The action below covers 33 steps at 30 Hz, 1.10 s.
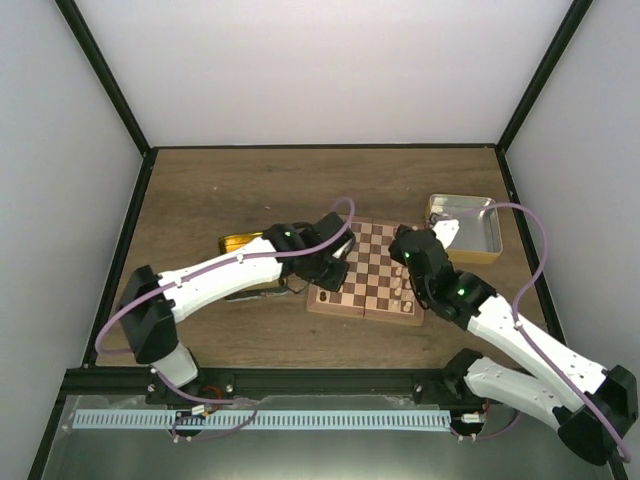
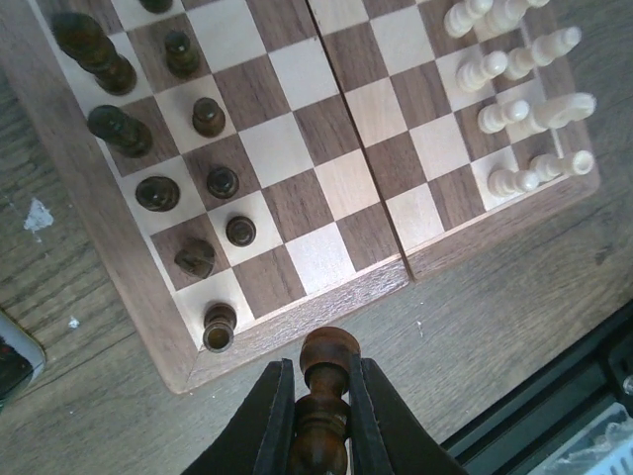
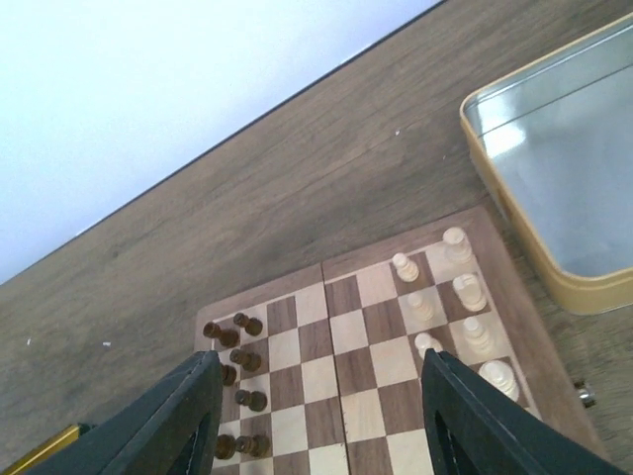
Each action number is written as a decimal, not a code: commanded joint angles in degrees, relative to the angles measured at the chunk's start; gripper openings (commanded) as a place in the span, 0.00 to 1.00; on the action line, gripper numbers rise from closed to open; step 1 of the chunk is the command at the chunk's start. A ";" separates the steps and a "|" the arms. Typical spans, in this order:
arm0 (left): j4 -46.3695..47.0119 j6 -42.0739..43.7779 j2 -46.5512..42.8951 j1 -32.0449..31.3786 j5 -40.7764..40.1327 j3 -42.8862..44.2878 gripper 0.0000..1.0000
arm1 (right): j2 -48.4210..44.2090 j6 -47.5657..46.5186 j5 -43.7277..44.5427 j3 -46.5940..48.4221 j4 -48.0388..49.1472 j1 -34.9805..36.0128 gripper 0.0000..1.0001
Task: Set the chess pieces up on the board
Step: Place the chess piece on the chessboard.
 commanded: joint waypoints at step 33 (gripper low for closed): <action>-15.49 -0.85 30.30 -3.90 -2.51 25.31 0.34 | -17.97 1.37 12.10 -4.01 -8.52 -2.07 0.59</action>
